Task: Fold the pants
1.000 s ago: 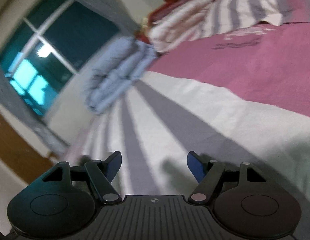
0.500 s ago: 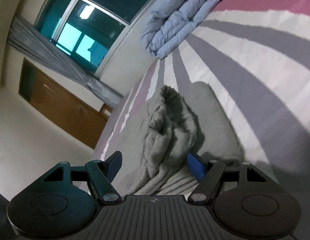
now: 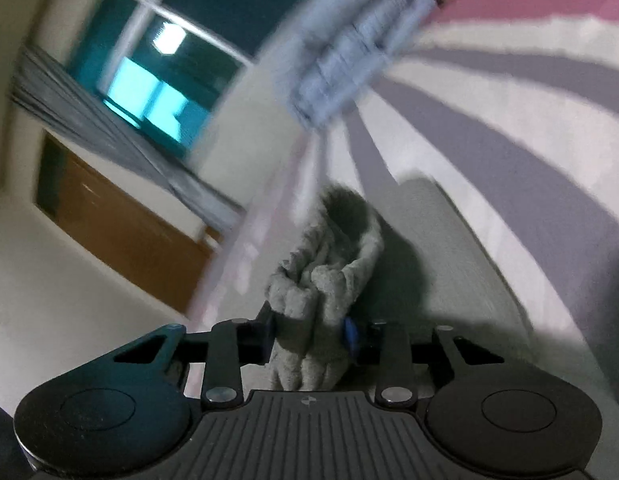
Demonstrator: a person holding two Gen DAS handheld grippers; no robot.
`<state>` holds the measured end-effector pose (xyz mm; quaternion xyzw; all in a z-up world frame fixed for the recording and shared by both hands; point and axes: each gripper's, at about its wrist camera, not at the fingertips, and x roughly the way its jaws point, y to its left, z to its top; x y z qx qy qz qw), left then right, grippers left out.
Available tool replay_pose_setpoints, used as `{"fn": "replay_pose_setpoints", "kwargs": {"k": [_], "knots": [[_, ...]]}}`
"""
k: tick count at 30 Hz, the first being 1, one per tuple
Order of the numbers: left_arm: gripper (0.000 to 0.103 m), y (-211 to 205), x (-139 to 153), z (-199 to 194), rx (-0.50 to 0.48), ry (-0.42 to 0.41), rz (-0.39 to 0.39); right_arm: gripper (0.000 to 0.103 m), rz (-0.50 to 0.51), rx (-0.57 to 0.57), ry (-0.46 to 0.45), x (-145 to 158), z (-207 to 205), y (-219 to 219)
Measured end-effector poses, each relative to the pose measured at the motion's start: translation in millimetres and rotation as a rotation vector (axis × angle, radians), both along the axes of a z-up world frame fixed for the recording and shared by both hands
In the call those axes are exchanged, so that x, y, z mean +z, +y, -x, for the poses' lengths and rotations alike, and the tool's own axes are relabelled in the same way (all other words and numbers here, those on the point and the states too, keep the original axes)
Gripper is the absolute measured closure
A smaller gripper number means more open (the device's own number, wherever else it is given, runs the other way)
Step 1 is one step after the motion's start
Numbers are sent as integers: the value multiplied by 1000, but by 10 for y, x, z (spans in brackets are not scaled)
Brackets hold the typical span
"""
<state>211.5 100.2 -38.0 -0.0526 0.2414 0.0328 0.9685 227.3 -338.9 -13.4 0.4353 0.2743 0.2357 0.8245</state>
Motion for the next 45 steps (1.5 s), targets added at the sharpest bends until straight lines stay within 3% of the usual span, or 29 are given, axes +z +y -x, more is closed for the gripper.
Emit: {"fn": "replay_pose_setpoints", "kwargs": {"k": [1, 3, 4, 5, 10, 18, 22, 27, 29, 39, 45], "knots": [[17, 1, -6, -7, 2, 7, 0, 70, 21, -24, -2, -12, 25, -27], [17, -1, -24, -34, 1, 28, 1, 70, 67, -61, 111, -192, -49, -85], [17, -3, -32, -33, 2, 32, 1, 70, 51, -59, 184, -338, -109, -125], [17, -4, -33, -35, 4, 35, 1, 70, 9, -55, 195, -395, -122, -170], [16, 0, -32, -6, 18, 31, -3, 59, 66, -28, 153, -316, -75, -121], [13, 115, -40, 47, 85, 32, 61, 59, 95, -18, 130, -276, -55, -22], [14, 131, -2, 140, 101, 35, 81, 43, 129, -83, 102, -125, 165, -69], [22, 29, 9, 273, 123, 82, 92, 35, 247, -151, 5, 154, 516, -142], [24, -58, 23, 346, 107, 85, 85, 21, 255, -172, 11, 193, 668, -178], [23, -416, 33, 554, 23, 78, 11, 21, 245, -174, 42, 153, 878, -206], [23, -427, 85, 641, 44, 53, 40, 21, 245, -165, 50, 119, 834, -219]]}}
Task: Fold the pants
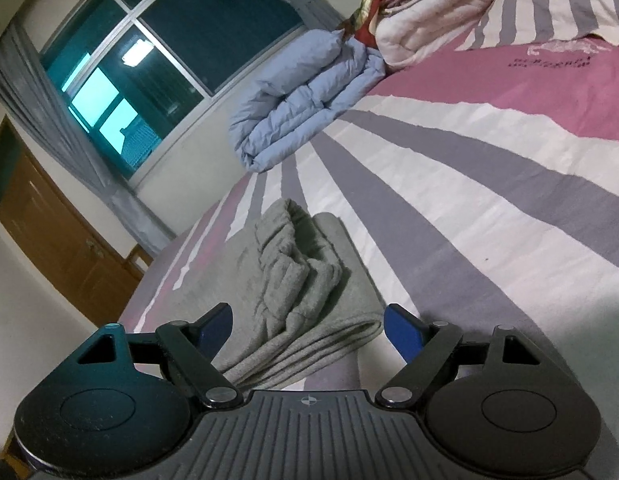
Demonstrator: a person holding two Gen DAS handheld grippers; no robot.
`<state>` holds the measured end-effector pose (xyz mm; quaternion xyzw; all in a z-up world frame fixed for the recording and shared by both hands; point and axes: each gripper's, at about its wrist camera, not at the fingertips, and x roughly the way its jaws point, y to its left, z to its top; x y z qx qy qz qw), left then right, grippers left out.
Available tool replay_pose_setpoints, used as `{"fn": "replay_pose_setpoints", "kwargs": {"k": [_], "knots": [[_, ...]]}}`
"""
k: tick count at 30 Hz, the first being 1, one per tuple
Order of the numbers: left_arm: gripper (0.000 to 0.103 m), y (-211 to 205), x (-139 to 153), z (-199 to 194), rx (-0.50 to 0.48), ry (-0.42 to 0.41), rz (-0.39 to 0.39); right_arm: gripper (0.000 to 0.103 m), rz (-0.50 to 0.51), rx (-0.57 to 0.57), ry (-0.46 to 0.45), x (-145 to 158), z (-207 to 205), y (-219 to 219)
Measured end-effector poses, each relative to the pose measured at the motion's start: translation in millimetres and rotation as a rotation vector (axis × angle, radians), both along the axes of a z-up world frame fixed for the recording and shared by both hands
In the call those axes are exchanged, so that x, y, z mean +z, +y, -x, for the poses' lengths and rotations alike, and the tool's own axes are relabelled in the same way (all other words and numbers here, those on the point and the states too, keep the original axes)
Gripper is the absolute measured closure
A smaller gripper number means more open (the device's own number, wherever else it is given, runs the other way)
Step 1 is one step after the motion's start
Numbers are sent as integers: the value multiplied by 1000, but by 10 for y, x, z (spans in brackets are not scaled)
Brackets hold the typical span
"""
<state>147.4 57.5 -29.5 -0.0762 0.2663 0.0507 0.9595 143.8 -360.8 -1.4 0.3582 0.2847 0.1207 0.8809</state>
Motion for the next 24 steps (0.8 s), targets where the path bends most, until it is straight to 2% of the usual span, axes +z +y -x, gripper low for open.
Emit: {"fn": "replay_pose_setpoints", "kwargs": {"k": [2, 4, 8, 10, 13, 14, 16, 19, 21, 24], "knots": [[23, -31, 26, 62, -9, -20, 9, 21, -6, 2, -1, -9, -19, -7], [21, -98, 29, 56, -31, -27, -18, 21, -9, 9, -5, -14, -15, 4], [23, -133, -94, -155, -29, 30, -39, 21, -13, 31, -4, -25, -17, 50], [20, -104, -102, -270, -44, 27, -32, 21, -19, 32, -4, -27, -16, 57], [19, -80, -48, -352, -57, 3, -83, 21, -56, 57, -28, -25, -40, 77], [19, -55, -74, -345, -54, 10, -74, 21, -83, 80, -41, -27, -71, 89], [27, -27, -131, -302, -47, 27, -56, 21, -118, 128, -63, -27, -171, 136], [28, 8, -160, -294, -48, 40, -61, 21, -133, 126, -2, -98, -365, 219], [27, 1, -160, -332, -77, 11, -85, 21, -157, 115, 42, -198, -497, 251], [20, 45, -185, -379, -73, 8, -83, 21, -162, 89, 42, -239, -654, 255]]}}
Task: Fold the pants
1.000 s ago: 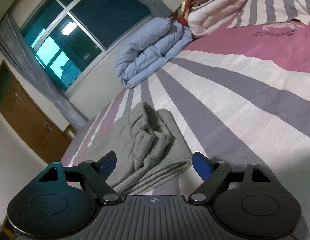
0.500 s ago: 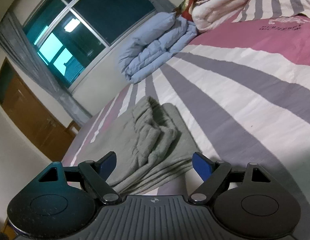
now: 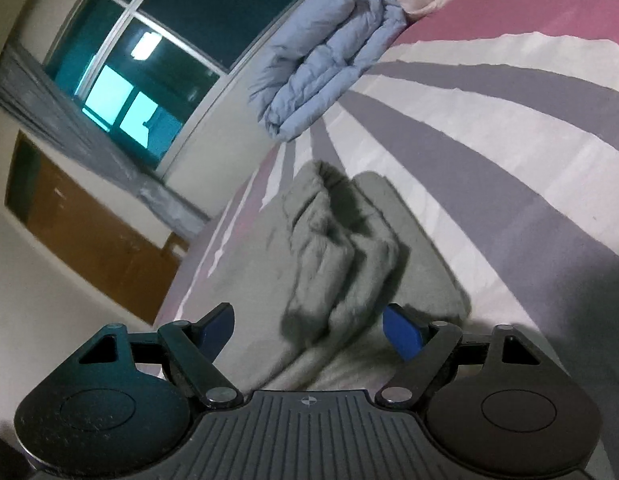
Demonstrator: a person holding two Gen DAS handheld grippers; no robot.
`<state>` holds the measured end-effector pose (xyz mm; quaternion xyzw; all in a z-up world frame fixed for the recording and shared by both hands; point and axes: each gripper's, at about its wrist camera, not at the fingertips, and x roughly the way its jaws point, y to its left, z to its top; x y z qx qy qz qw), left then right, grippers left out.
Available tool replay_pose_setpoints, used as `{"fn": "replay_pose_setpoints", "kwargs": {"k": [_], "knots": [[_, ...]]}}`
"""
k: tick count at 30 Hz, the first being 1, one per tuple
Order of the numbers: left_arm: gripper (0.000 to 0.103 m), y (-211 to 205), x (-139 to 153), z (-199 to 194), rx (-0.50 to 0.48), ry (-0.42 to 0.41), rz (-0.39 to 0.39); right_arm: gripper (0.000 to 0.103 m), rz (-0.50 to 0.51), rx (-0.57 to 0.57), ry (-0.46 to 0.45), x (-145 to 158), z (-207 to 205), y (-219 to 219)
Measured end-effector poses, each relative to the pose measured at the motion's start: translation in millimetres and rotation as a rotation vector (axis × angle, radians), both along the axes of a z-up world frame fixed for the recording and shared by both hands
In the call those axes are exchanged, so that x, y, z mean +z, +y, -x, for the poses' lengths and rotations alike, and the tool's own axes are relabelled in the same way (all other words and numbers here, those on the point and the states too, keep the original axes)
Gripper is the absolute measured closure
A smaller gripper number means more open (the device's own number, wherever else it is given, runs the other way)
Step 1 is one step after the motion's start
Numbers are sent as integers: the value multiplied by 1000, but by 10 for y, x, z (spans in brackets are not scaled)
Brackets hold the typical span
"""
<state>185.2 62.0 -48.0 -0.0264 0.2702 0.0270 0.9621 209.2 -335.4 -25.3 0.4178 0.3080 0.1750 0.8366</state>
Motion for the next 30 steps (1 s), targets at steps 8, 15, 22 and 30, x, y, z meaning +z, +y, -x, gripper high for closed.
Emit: {"fn": "replay_pose_setpoints", "kwargs": {"k": [8, 15, 22, 30], "knots": [[24, -34, 18, 18, 53, -36, -14, 68, 4, 5, 25, -106, -204, 2], [27, -31, 3, -5, 73, -27, -7, 73, 25, -2, 61, -173, -49, -93], [36, -109, 117, 93, 47, -105, -55, 73, 67, 3, -9, -29, 1, -66], [26, -35, 15, 2, 91, -23, -10, 72, 75, -6, 7, -163, -52, 47]]}}
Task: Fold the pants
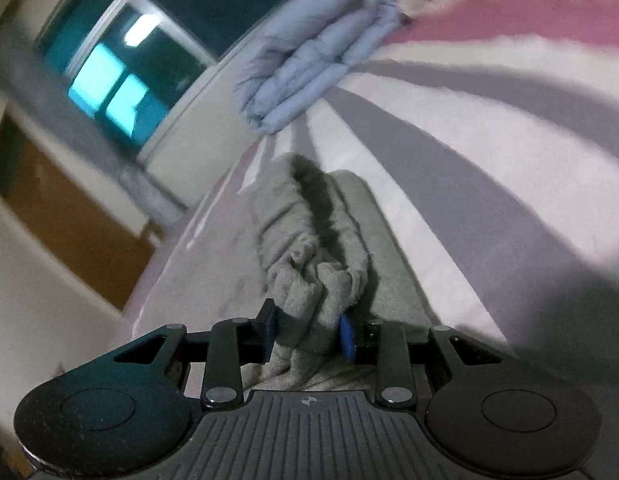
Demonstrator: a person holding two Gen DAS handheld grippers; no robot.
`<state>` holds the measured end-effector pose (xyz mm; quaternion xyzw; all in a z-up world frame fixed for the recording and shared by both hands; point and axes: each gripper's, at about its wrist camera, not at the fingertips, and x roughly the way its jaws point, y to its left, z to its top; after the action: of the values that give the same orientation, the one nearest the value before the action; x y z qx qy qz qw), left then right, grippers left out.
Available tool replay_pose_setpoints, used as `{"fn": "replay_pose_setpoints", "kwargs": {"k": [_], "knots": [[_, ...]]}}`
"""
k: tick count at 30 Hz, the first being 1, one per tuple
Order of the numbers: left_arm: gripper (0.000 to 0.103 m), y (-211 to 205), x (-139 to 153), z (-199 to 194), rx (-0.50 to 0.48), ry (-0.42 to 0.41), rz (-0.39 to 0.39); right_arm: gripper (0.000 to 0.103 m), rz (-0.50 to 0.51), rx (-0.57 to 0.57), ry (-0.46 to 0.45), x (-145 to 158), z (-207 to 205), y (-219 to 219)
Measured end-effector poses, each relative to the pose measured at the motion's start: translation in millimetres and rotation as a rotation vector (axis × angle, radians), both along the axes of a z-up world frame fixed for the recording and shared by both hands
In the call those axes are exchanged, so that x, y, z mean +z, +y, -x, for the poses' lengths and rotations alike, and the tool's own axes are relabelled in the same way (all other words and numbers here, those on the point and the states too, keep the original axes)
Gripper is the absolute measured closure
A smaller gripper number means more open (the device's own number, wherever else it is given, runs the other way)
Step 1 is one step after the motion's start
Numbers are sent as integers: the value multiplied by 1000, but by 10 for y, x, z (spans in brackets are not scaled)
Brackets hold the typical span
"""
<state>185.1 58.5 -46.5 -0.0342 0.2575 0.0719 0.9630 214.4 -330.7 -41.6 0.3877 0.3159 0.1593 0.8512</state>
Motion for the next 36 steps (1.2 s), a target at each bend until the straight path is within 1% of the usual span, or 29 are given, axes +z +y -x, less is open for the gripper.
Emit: {"fn": "replay_pose_setpoints", "kwargs": {"k": [2, 4, 6, 8, 10, 12, 13, 14, 16, 19, 22, 23, 24, 25, 26, 27, 28, 29, 30, 31, 32, 33, 34, 35, 36], "knots": [[22, 23, -5, 0, 5, 9, 15, 72, 36, 9, -19, 54, 21, 37], [21, 16, 6, 19, -8, 20, 4, 69, 15, 1, -4, 29, 34, -5], [21, -9, 18, 86, -33, 31, -27, 64, -2, -30, 4, 37, 56, -83], [21, 16, 70, 222, -47, 42, -30, 62, 6, -45, 7, 74, 122, -156], [20, 102, 169, 367, -36, 10, -1, 61, 51, -88, -9, 246, 170, -258], [15, 209, 279, 492, 9, -59, 23, 60, 79, -151, -19, 334, 279, -383], [15, 264, 317, 504, 21, -82, 33, 60, 101, -174, -45, 392, 321, -411], [15, 292, 344, 476, 27, -96, 40, 60, 118, -168, -92, 465, 354, -403], [15, 354, 371, 337, 35, -107, 78, 60, 165, -107, -175, 620, 386, -273], [15, 370, 392, 52, 23, -105, 128, 60, 262, 19, -266, 777, 310, 108], [15, 305, 381, -215, -9, -94, 125, 60, 371, 147, -335, 823, 159, 533], [15, 282, 329, -306, -9, -75, 118, 60, 436, 187, -344, 780, 98, 682], [15, 269, 271, -378, -13, -49, 114, 60, 524, 222, -338, 719, 41, 828], [14, 255, 187, -446, -23, 1, 108, 60, 607, 240, -306, 618, -42, 949], [13, 256, 93, -513, -43, 57, 114, 64, 677, 226, -263, 511, -98, 975], [12, 282, 23, -527, -52, 72, 139, 68, 660, 196, -241, 433, -142, 899], [9, 305, 9, -523, -44, 68, 152, 80, 614, 170, -219, 416, -171, 795], [9, 328, 20, -531, -37, 69, 158, 85, 569, 150, -209, 466, -180, 708], [9, 350, 42, -518, -29, 55, 162, 85, 506, 103, -238, 535, -126, 586], [10, 368, 64, -492, -25, 36, 165, 83, 410, 65, -265, 591, -47, 411], [10, 383, 79, -470, -22, 29, 168, 72, 302, 40, -256, 619, 3, 225], [10, 399, 94, -439, -21, 23, 171, 63, 202, 19, -225, 592, 48, 60], [10, 402, 114, -410, -20, 15, 171, 47, 116, 1, -188, 531, 75, -83], [10, 410, 130, -372, -14, 8, 171, 44, 53, -4, -151, 480, 91, -184], [10, 419, 141, -336, -4, 4, 175, 44, -5, -8, -107, 407, 116, -269]]}}
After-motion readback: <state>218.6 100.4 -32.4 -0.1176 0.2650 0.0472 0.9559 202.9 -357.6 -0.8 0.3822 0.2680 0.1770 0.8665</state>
